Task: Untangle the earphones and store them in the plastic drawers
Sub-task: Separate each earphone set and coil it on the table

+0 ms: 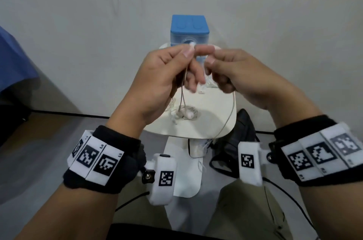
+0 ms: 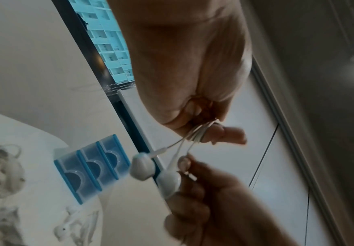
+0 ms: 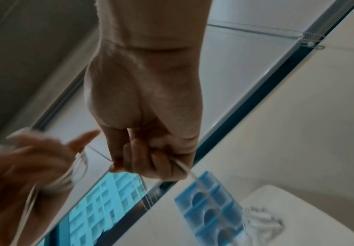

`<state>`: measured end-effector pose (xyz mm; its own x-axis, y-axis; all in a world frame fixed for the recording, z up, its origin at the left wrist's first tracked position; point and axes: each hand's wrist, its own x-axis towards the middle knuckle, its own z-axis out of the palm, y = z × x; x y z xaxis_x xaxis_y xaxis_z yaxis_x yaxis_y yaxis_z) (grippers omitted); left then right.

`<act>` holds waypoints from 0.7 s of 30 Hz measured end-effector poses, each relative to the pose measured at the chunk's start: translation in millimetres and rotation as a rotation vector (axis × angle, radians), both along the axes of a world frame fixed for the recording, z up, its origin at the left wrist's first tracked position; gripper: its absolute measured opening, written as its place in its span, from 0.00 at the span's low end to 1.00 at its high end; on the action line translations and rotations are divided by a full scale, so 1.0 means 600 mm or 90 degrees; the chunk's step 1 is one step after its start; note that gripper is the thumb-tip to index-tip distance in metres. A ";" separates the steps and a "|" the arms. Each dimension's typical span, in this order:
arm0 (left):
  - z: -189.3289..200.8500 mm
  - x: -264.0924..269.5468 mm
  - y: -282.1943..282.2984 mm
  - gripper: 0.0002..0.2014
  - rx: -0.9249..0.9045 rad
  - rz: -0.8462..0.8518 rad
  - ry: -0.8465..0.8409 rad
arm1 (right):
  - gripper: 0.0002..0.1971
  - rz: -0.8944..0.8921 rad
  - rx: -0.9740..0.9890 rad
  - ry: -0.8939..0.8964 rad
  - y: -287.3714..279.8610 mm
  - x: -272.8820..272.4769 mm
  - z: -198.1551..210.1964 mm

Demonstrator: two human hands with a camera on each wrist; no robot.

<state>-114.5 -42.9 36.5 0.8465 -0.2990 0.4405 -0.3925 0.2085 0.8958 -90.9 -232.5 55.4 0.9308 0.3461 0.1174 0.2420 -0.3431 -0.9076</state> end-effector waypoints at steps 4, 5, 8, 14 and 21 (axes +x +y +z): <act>0.008 0.018 -0.006 0.12 -0.012 0.095 0.023 | 0.15 0.130 -0.135 0.066 0.021 -0.024 -0.028; 0.005 0.022 -0.006 0.11 0.030 0.123 0.021 | 0.16 0.155 -0.155 0.062 0.024 -0.032 -0.018; -0.005 0.030 -0.004 0.16 0.192 0.157 -0.012 | 0.13 0.138 -0.109 0.014 0.016 -0.038 0.033; 0.013 0.017 -0.006 0.23 0.108 0.042 -0.005 | 0.09 -0.030 0.027 -0.069 -0.017 -0.009 0.064; 0.036 0.024 -0.024 0.12 -0.024 0.082 0.027 | 0.15 0.118 -0.138 0.059 -0.003 -0.028 0.007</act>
